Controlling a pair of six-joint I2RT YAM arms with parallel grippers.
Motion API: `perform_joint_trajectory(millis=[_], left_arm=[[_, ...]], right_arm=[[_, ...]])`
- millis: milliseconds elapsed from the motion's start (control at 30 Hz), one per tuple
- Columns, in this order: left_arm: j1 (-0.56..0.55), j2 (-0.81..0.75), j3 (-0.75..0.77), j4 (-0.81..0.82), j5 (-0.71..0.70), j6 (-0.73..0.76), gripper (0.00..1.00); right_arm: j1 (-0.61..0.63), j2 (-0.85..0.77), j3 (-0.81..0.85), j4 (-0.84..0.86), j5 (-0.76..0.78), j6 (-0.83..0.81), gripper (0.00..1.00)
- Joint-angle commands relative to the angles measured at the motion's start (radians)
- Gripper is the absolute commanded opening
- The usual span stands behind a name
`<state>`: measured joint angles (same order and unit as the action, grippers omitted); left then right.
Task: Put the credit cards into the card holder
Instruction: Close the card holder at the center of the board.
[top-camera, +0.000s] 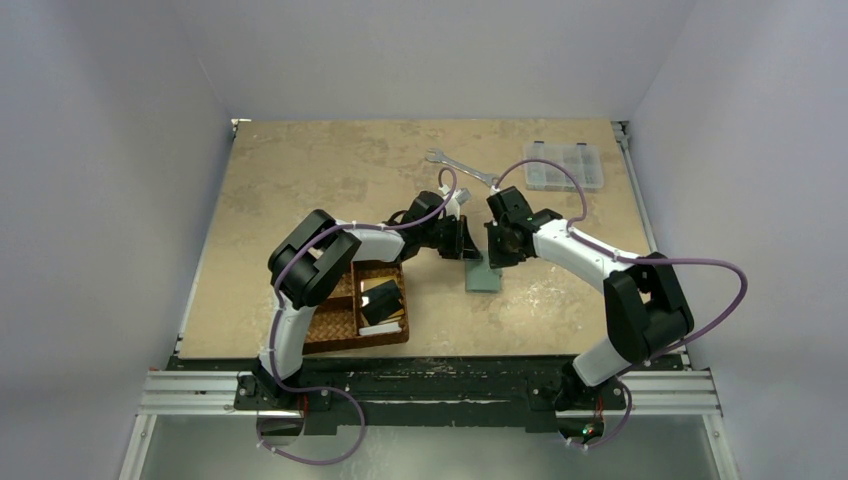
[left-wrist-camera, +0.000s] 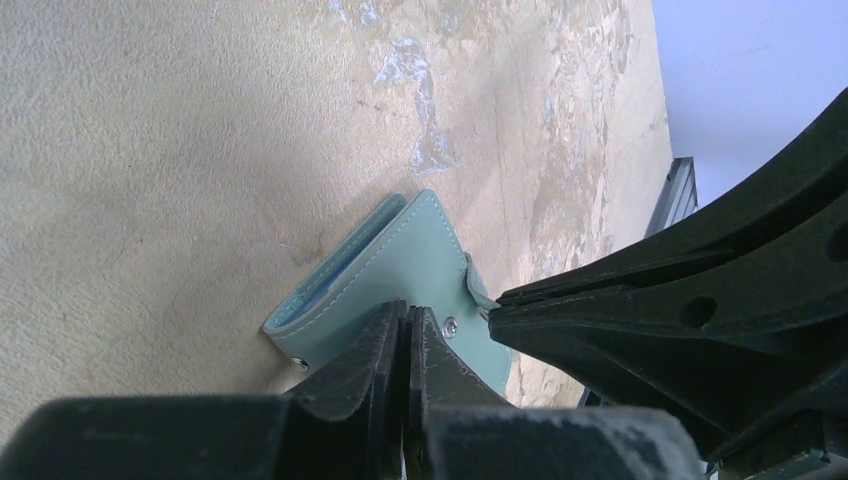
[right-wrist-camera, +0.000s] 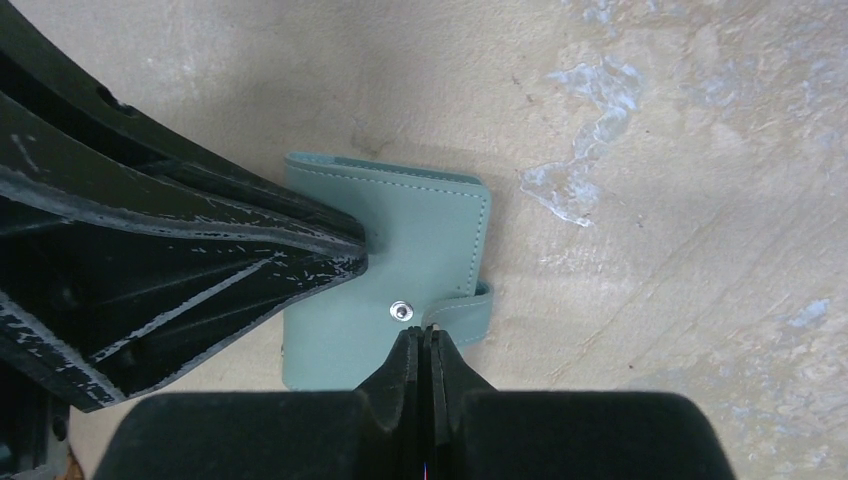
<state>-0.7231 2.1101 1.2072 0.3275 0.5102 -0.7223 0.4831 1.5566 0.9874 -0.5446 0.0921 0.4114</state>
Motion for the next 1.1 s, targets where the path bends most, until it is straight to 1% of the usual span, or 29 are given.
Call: perform_joint_trajectory(millis=[0, 300, 567, 667, 767, 1033, 1067], left_arm=[[-0.016, 0.031, -0.029, -0.045, -0.015, 0.018, 0.00], [-0.015, 0.029, -0.033, -0.042, -0.010, 0.016, 0.00], [-0.016, 0.035, -0.033, -0.041, -0.007, 0.018, 0.00], [-0.015, 0.034, -0.030, -0.041, -0.006, 0.018, 0.00], [-0.016, 0.034, -0.029, -0.042, -0.006, 0.018, 0.00], [-0.015, 0.034, -0.027, -0.052, -0.007, 0.023, 0.00], [-0.015, 0.034, -0.025, -0.054, -0.007, 0.023, 0.00]], right_arm=[[-0.011, -0.036, 0.006, 0.061, -0.066, 0.020, 0.00], [-0.020, 0.002, -0.003, 0.094, -0.090, 0.017, 0.00], [-0.020, 0.030, 0.005, 0.063, -0.089, -0.016, 0.00], [-0.020, 0.034, 0.000, 0.057, -0.055, -0.025, 0.00], [-0.020, 0.036, -0.006, 0.061, -0.057, -0.024, 0.00], [-0.021, 0.028, -0.002, 0.018, 0.044, -0.014, 0.00], [-0.020, 0.024, -0.003, 0.021, 0.029, -0.013, 0.00]])
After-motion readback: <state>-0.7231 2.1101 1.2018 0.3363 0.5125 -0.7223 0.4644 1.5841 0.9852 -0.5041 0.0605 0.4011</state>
